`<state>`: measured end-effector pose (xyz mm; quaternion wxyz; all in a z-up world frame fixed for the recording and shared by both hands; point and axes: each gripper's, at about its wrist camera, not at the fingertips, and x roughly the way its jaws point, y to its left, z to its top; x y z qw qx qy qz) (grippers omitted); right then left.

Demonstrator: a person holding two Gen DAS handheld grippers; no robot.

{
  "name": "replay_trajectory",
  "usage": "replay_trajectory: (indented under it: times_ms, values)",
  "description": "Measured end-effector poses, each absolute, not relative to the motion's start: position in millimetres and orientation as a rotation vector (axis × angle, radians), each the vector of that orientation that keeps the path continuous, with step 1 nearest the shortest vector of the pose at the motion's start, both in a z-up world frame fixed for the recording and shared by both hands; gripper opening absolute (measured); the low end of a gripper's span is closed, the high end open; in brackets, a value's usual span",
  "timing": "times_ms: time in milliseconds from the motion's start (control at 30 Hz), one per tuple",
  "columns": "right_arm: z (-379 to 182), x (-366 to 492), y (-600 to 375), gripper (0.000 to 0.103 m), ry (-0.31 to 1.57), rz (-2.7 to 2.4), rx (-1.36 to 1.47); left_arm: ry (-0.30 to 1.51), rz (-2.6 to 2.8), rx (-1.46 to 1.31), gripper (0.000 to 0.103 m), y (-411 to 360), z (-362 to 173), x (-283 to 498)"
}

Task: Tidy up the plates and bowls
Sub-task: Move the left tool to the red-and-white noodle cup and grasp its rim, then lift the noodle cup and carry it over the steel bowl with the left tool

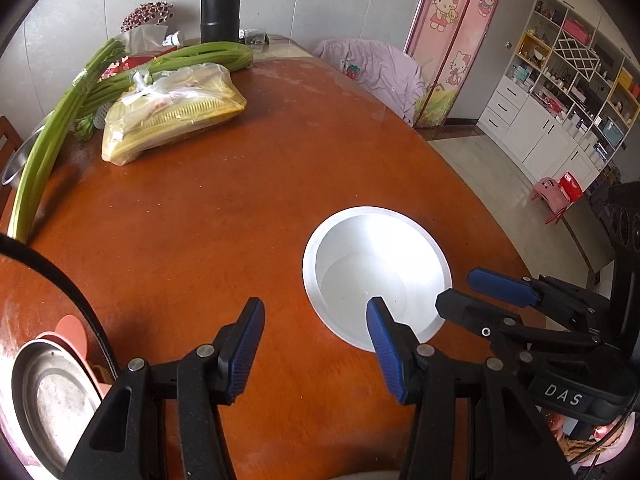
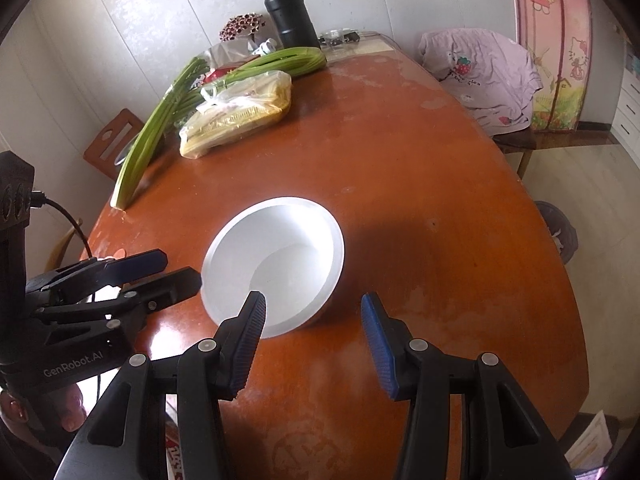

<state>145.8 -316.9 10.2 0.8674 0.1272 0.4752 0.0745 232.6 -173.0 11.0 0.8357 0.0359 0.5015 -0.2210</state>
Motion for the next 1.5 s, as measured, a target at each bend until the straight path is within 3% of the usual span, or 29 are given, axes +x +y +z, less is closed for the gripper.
replay_trajectory:
  times_ms: [867,933,1500]
  values:
    - [-19.9,169.1,-292.8,0.052,1.078,0.249,0.194,1.215,-0.461,0.006,0.051,-178.4,-34.1,268.2]
    - [-20.0,166.9,-290.5,0.052,1.08,0.26,0.196,1.213,-0.487,0.002,0.047,-180.6,-32.0,266.2]
    - [3.4,147.3,-272.0,0.052,1.038,0.296,0.181,1.121,-0.522,0.049,0.047,-179.2,2.8,233.7]
